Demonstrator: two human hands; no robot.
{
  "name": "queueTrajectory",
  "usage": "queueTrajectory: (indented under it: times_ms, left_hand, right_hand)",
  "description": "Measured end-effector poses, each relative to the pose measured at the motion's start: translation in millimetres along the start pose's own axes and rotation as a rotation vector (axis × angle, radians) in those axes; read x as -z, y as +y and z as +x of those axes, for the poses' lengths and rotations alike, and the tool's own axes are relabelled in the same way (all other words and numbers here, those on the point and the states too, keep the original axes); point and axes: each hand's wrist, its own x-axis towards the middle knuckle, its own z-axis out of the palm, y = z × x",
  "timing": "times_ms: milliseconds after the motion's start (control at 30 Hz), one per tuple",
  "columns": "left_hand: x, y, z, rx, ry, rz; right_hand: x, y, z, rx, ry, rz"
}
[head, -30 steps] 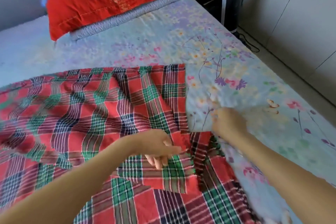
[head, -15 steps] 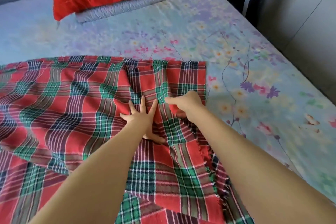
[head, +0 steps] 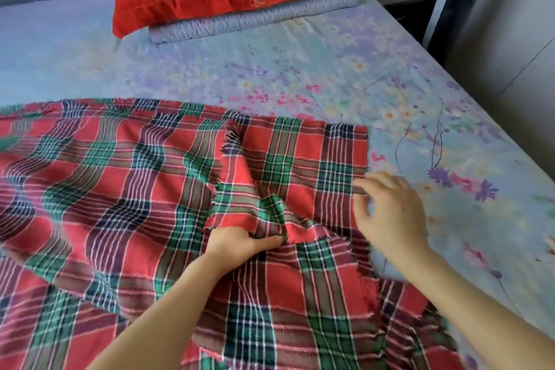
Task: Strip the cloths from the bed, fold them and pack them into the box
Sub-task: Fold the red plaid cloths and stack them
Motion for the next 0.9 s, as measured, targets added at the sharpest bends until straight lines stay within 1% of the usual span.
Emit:
queueTrajectory:
  times_ms: [33,67,100,133,167,233,267,300,333,367,400,433,500,533,567,633,700,767,833,900]
  left_hand:
    - [2,1,-1,-0.010,0.005,0.013]
    - [4,5,-4,-0.021,0.008,0.006]
    - [7,4,-6,-0.036,0.004,-0.008]
    - [12,6,-9,-0.070,-0.004,-0.070]
    - [18,6,-11,-0.122,-0.014,-0.202]
    - [39,4,-19,-0.186,-0.006,-0.658]
    - [51,0,-23,-0.158,0.030,-0.885]
    - [66,-4,-24,-0.109,0.072,-1.051]
    - [75,-8,-24,-0.043,0.100,-1.142]
    - [82,-11,-23,0.023,0.124,-1.182]
    - [88,-11,-21,0.082,0.162,-1.178]
    - [89,-11,-17,0.143,0.236,-1.144]
    - [94,-5,-12,0.211,0.430,-0.989]
    - [98,0,-14,0.186,0.493,-0.945]
    - [104,6,-15,0.114,0.515,-0.938]
    - [117,27,-16,-0.065,0.478,-0.914]
    - [131,54,-21,-0.209,0.430,-0.767]
    - [145,93,-20,-0.352,0.371,-0.531]
    - [157,134,-13,-0.461,0.313,-0.247]
    - [164,173,4,-0.557,0.301,0.006]
  right_hand:
    - [4,20,2,-0.130,-0.104,-0.107]
    - [8,40,2,-0.279,-0.272,-0.201]
    - [11,54,3,-0.384,-0.447,-0.261]
    - [14,62,5,-0.444,-0.593,-0.290]
    - [13,69,9,-0.453,-0.672,-0.302]
    - [7,73,25,-0.465,-0.800,-0.280]
    - [5,75,32,-0.506,-0.868,-0.269]
    - [-4,82,39,-0.530,-0.904,-0.259]
    - [-15,93,41,-0.535,-0.917,-0.265]
    - [-28,104,41,-0.527,-0.913,-0.260]
    - [-40,114,43,-0.527,-0.913,-0.260]
    - [-46,117,43,-0.528,-0.914,-0.257]
    - [-43,109,45,-0.552,-0.910,-0.252]
    - [-42,104,45,-0.563,-0.905,-0.260]
    - [-39,99,46,-0.564,-0.898,-0.253]
    - [-31,90,46,-0.568,-0.900,-0.249]
    - [-27,81,46,-0.575,-0.885,-0.253]
    - [-23,76,45,-0.581,-0.856,-0.282]
    - [-19,70,45,-0.569,-0.829,-0.287]
    - [-16,66,43,-0.573,-0.821,-0.279]
